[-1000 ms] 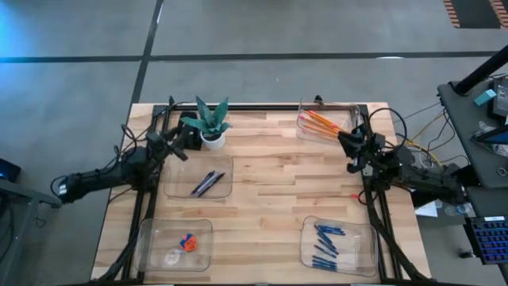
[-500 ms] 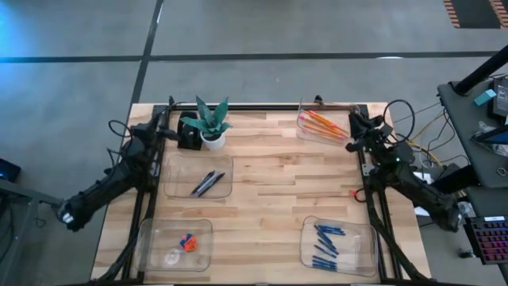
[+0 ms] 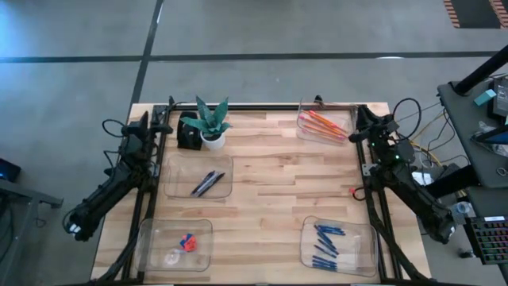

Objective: Sort crayons/erasers/pens/pencils in bins
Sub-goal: Return to Home Position

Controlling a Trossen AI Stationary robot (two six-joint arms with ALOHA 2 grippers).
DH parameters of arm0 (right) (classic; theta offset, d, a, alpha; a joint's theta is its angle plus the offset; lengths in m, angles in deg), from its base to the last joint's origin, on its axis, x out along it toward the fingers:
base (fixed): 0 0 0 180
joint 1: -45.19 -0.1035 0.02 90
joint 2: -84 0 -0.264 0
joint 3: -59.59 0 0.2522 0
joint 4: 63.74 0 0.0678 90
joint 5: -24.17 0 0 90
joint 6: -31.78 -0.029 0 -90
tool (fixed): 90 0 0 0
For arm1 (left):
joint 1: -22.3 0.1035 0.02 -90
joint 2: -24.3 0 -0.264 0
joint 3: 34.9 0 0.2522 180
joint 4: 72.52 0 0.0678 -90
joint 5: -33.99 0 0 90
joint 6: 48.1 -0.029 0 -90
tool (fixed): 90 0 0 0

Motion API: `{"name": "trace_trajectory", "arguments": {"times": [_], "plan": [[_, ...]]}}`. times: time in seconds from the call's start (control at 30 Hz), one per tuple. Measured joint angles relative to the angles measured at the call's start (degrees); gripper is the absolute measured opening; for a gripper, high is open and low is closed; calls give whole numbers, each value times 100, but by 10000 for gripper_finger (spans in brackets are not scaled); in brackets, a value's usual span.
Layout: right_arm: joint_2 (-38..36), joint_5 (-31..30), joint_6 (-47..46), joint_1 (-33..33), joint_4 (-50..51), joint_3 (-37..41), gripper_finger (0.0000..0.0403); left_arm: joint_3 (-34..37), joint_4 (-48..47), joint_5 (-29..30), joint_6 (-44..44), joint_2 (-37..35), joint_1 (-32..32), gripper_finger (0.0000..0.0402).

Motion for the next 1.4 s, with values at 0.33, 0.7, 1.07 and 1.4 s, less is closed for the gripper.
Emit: {"name": "trace_trajectory", "arguments": {"times": [0.33,0.7,1.07,1.4], "plan": [[4,0,0,165,0,0,68,0,1,-2,-2,41,0,144],[265,0,0,160,3,0,68,0,3,0,0,198,0,144],[345,0,0,160,9,-2,68,0,-3,-2,-1,199,0,144],[345,2,0,160,9,-2,68,0,-3,-2,0,201,0,144]]}}
